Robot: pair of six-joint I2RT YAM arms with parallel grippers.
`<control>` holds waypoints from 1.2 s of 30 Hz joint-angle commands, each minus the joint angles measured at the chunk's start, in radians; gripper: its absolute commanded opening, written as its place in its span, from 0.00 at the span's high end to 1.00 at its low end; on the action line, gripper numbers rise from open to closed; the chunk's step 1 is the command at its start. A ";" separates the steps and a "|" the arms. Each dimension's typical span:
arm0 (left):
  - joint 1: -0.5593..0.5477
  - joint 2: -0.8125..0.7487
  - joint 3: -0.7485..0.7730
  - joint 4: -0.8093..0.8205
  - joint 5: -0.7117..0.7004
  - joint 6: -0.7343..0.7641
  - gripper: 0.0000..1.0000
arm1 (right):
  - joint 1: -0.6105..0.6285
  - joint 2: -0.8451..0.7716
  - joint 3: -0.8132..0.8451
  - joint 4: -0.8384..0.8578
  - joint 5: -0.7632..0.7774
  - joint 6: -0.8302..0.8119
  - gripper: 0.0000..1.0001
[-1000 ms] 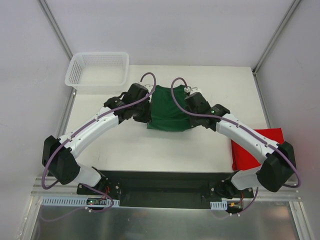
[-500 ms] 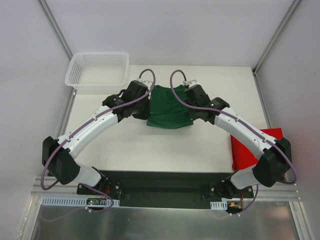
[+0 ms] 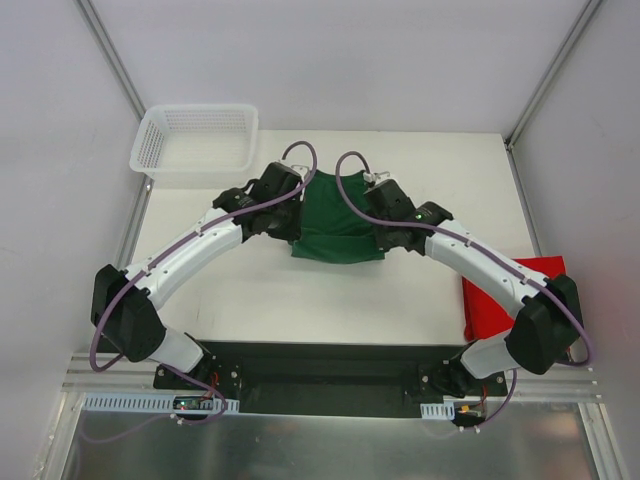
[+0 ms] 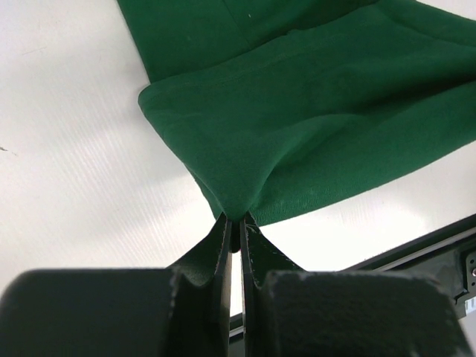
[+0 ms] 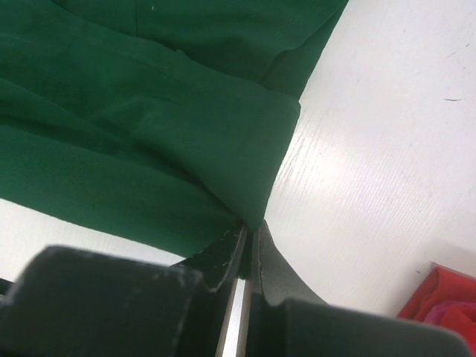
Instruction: Fold and stack the t-shirts
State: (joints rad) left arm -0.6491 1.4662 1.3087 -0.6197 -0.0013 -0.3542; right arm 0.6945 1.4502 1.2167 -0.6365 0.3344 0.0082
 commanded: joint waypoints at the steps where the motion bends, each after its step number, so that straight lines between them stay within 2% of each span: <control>1: -0.004 0.002 -0.005 -0.017 -0.031 0.014 1.00 | 0.042 -0.037 0.018 -0.043 0.066 0.050 0.99; 10: -0.004 0.008 -0.031 -0.009 -0.042 0.017 1.00 | 0.109 -0.086 -0.003 -0.121 0.158 0.110 0.99; 19: -0.004 -0.003 -0.035 -0.011 -0.051 0.026 1.00 | 0.163 -0.062 0.033 -0.176 0.216 0.141 0.99; 36: -0.006 -0.118 -0.085 -0.009 -0.016 -0.003 1.00 | 0.220 -0.093 0.015 -0.223 0.291 0.196 0.99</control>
State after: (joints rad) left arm -0.6491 1.4315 1.2320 -0.6258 -0.0097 -0.3508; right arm 0.9104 1.4002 1.2190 -0.8036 0.5556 0.1848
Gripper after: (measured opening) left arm 0.019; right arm 0.041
